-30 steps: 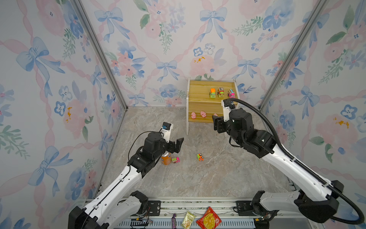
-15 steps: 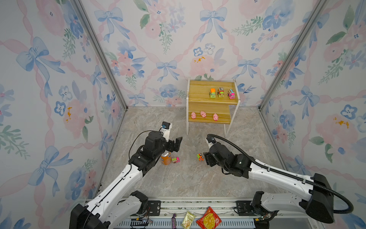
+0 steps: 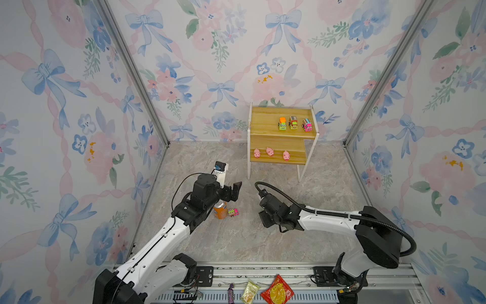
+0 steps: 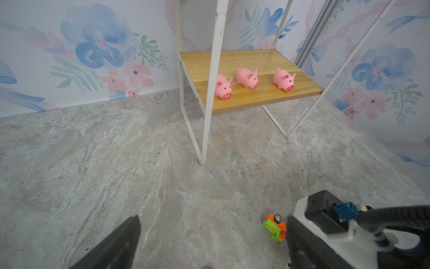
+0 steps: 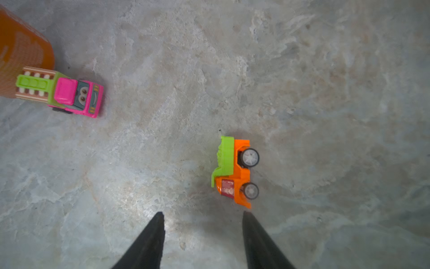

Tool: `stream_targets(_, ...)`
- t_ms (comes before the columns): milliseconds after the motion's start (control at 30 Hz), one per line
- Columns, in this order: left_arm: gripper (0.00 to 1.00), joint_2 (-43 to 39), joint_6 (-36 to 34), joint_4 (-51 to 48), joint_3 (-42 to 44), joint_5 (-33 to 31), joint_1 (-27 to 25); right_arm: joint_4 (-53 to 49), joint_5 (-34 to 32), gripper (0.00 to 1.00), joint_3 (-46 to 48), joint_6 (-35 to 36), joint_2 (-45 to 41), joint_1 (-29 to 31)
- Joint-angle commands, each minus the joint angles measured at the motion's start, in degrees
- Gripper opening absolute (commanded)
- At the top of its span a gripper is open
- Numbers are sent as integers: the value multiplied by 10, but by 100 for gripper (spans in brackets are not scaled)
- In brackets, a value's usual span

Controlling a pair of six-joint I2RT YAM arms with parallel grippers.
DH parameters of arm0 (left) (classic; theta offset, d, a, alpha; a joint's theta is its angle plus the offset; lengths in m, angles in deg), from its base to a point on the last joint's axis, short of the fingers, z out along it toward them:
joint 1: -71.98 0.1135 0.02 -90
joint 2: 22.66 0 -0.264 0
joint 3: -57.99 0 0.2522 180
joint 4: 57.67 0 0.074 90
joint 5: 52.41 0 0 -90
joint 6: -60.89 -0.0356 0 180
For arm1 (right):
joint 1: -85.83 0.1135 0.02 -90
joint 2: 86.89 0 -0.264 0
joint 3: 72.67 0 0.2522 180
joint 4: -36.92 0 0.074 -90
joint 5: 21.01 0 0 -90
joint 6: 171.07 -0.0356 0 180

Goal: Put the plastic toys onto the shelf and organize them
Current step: 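Withdraw the right gripper from the shelf toward the orange dump truck, then lower the right gripper onto the orange dump truck and close it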

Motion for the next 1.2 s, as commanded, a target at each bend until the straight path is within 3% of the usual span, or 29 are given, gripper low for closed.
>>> stream_targets(0,98,3,8,-2,-9,3,4,11,2,52,-20,-10,18,-9)
stream_targets(600,98,4,10,-3,-8,9,5,4,-27,46,-45,13,51,-31)
stream_targets(1000,98,5,11,-2,-8,13,5,-31,-90,48,-81,115,58,-26)
stream_targets(1167,98,6,12,-3,-8,13,5,-33,-71,52,-97,158,66,-44)
